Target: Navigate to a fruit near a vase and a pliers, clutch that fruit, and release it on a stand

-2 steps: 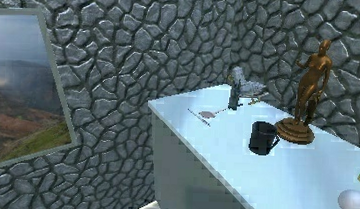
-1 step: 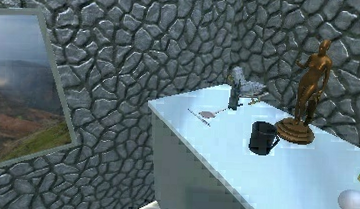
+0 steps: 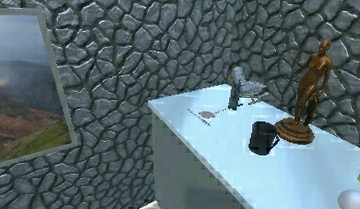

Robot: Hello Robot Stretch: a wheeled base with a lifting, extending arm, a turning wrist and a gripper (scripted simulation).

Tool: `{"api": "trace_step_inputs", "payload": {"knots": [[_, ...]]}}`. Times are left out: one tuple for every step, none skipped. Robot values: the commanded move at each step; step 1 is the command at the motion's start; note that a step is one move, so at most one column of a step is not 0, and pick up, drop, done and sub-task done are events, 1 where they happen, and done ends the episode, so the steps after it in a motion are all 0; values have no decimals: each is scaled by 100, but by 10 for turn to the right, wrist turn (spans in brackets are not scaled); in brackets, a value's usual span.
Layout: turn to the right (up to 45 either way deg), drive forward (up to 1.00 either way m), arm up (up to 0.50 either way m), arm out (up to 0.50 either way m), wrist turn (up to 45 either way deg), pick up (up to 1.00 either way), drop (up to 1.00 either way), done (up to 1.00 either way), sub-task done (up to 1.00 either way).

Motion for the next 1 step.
{"api": "trace_step_inputs", "payload": {"knots": [[0, 0, 0, 44, 0, 0, 0, 0, 0]]}}
